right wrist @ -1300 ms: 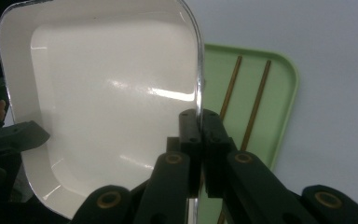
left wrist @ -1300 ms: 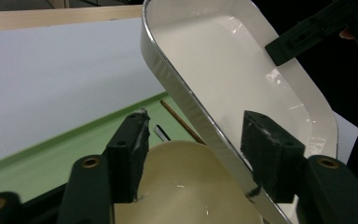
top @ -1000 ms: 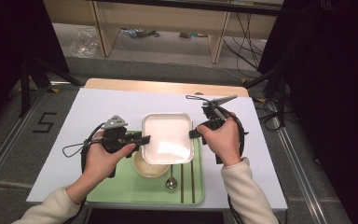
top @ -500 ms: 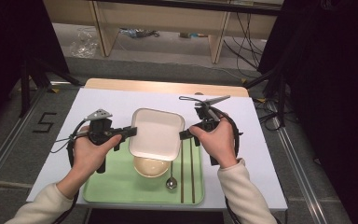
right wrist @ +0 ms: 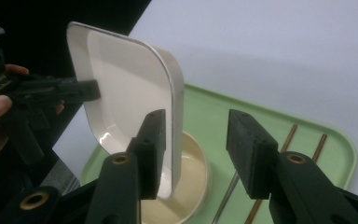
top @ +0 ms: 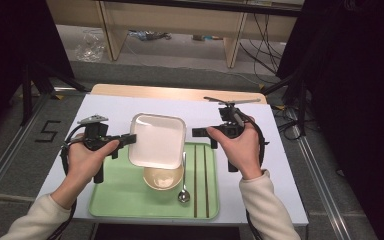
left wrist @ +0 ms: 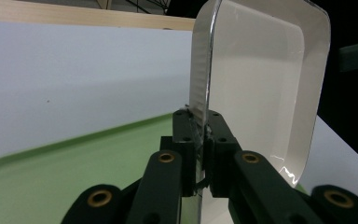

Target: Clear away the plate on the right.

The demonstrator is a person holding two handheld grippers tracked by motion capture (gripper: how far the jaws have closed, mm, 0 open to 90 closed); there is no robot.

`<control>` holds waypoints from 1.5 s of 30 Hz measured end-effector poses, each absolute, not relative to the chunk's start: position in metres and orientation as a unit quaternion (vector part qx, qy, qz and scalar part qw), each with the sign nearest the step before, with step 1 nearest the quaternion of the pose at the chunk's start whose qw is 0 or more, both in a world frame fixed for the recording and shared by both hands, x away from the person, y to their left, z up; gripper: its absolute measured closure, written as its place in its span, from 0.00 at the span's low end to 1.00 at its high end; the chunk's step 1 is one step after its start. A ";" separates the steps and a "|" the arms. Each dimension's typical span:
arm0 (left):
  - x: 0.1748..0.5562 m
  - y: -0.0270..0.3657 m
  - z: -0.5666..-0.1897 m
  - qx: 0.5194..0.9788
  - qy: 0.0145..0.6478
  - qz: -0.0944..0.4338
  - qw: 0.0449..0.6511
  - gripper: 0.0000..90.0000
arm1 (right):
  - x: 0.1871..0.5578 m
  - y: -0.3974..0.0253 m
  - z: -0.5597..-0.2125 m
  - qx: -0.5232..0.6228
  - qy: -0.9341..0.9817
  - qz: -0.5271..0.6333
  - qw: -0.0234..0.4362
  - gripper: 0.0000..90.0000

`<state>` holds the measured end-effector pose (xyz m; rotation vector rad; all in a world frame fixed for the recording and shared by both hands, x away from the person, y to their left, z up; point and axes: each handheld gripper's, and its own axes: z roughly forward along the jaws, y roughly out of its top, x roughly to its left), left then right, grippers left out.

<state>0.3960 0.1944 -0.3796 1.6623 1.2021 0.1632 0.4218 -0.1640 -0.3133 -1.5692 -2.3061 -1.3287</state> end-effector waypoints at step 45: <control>0.377 0.308 -0.426 0.653 0.599 -0.017 0.462 0.94 | 0.446 -0.256 -0.337 -0.587 -0.692 -0.416 -0.055 0.58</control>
